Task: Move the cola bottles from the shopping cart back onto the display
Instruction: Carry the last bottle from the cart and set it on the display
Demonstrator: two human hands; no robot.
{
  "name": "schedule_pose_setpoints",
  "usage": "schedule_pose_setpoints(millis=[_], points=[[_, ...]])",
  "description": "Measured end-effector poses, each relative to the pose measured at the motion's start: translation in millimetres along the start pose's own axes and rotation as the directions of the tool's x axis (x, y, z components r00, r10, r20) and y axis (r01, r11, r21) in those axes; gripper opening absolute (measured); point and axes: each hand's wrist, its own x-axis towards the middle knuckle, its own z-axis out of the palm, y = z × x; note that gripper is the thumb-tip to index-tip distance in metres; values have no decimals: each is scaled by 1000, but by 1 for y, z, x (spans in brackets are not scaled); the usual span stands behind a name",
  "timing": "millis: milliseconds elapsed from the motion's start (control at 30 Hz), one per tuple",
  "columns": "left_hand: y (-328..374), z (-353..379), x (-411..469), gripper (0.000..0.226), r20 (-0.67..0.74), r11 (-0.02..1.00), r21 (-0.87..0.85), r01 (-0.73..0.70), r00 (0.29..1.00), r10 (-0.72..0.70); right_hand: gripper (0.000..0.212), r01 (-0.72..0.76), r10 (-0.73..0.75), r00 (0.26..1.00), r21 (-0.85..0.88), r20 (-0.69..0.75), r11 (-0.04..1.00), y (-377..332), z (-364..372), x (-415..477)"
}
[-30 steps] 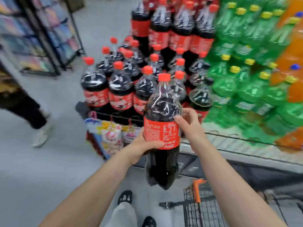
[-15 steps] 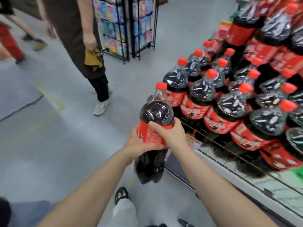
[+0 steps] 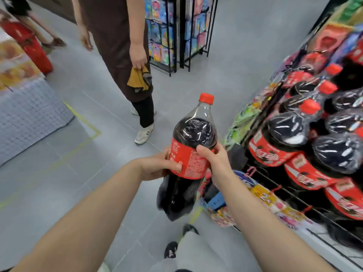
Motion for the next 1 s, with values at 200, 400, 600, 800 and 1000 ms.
schedule_pose_setpoints(millis=[200, 400, 600, 800, 1000], points=[[38, -57, 40, 81, -167, 1000, 14, 5, 986, -3, 67, -88, 85, 995, 56, 46, 995, -6, 29, 90], [92, -116, 90, 58, -244, 997, 14, -75, 967, 76, 61, -44, 40, 991, 32, 128, 999, -32, 45, 192], [149, -162, 147, 57, -223, 989, 7, -149, 964, 146, 71, 31, -31, 997, 0, 66, 1000, -71, 44, 266], [192, -205, 223, 107, -121, 996, 61, -63, 990, 70, 49, 67, -106, 975, -195, -197, 978, -109, 29, 314], [252, -222, 297, 113, 17, 981, 179, -69, 998, 67, 53, 55, -343, 768, -478, -541, 877, -147, 24, 332]])
